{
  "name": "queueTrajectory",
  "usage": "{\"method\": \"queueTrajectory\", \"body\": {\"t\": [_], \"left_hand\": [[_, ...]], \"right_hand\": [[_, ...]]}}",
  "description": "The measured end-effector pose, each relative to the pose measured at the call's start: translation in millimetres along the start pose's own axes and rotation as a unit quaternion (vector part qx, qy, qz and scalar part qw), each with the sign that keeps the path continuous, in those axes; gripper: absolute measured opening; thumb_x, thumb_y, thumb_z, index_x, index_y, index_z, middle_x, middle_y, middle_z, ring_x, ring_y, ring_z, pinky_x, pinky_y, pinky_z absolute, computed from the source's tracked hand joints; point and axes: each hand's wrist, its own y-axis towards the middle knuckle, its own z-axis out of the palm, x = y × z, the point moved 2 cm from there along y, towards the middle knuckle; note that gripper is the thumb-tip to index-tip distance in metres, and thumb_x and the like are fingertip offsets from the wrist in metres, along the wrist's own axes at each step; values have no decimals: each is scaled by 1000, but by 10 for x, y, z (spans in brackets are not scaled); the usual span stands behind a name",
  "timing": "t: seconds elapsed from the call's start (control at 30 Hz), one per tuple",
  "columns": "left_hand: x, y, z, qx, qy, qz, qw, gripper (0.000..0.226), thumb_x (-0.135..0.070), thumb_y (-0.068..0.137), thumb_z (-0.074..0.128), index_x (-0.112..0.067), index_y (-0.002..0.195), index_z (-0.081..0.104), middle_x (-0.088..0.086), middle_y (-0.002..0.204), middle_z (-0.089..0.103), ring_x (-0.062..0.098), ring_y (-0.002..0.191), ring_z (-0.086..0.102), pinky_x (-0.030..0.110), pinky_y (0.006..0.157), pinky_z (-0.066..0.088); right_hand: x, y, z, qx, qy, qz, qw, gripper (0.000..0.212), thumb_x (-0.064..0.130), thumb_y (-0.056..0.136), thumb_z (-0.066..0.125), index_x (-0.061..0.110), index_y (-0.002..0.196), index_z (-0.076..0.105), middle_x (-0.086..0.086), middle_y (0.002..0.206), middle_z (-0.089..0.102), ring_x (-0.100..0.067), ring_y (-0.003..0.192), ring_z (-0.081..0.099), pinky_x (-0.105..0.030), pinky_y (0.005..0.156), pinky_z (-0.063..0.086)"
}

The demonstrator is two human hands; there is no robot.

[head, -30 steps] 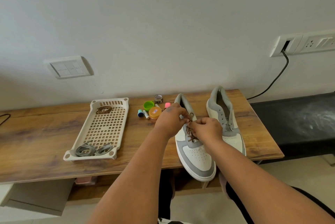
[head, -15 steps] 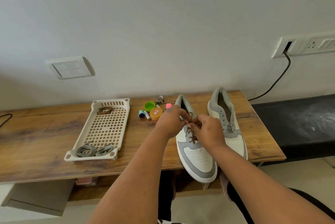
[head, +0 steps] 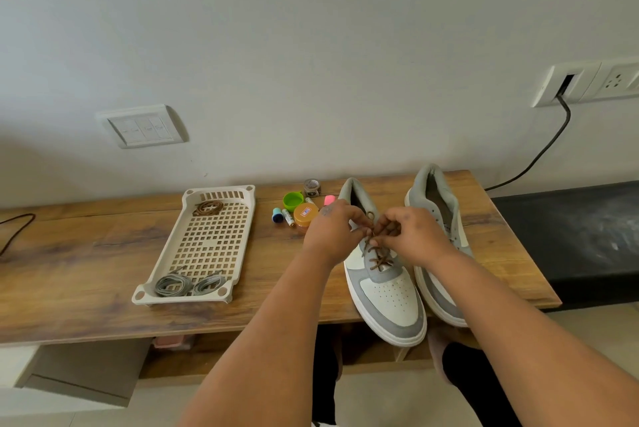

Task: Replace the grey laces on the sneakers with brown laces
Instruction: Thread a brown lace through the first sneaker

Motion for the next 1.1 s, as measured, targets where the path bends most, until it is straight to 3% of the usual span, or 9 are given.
{"method": "queueTrajectory", "body": {"t": [0.17, 0.4, 0.6, 0.77, 0.97, 1.03, 1.1], "left_hand": [[-9, 7, -12, 9, 7, -10, 1000, 14, -22, 83, 77, -25, 96, 75, -6, 104, 61, 13, 93, 59, 28, 79, 48], [-36, 7, -13, -4, -1, -17, 1000, 11, -16, 83, 76, -19, 93, 77, -4, 102, 67, 15, 93, 63, 36, 85, 53], [-25, 9, -31, 3, -5, -18, 1000, 7, -20, 82, 77, -23, 88, 75, -6, 103, 61, 12, 92, 60, 28, 77, 48], [-18, -10, -47, 7, -16, -26, 1000, 10, -26, 80, 80, -25, 89, 75, -4, 104, 59, 12, 90, 59, 30, 78, 49], [-24, 0, -56, 10, -5, -30, 999, 10, -29, 80, 80, -27, 88, 75, -6, 101, 55, 12, 91, 58, 27, 74, 47], [-22, 1, -52, 12, -6, -30, 999, 11, -29, 80, 80, -27, 89, 75, -6, 102, 55, 13, 92, 59, 26, 74, 45], [-17, 0, -48, 14, -13, -31, 999, 12, -28, 80, 80, -26, 91, 75, -5, 105, 57, 14, 94, 58, 28, 77, 47]], "right_hand": [[13, -20, -5, -6, 5, -23, 1000, 18, 11, 81, 76, 25, 86, 66, 12, 78, 66, -3, 76, 63, -28, 75, 55], [-8, 15, 67, -26, -1, -17, 1000, 26, 14, 85, 72, 29, 96, 54, 8, 82, 64, -8, 76, 62, -24, 68, 50], [24, 70, -39, -37, -29, -62, 997, 25, 14, 77, 80, 28, 87, 63, 13, 83, 55, -9, 81, 55, -24, 70, 42], [28, 131, -38, 24, -75, -91, 993, 16, 19, 92, 65, 24, 106, 71, 14, 91, 51, -6, 88, 51, -14, 68, 34], [-8, 188, -81, 26, -70, -76, 994, 8, 23, 90, 69, 27, 96, 72, 12, 92, 59, -9, 91, 57, -26, 77, 44], [-19, 203, -80, 31, -76, -68, 994, 3, 24, 91, 67, 27, 91, 68, 14, 90, 57, -9, 90, 56, -24, 75, 42], [-37, 207, -56, 38, -84, -63, 994, 11, 27, 95, 62, 29, 85, 58, 15, 84, 53, -9, 85, 53, -18, 67, 36]]}}
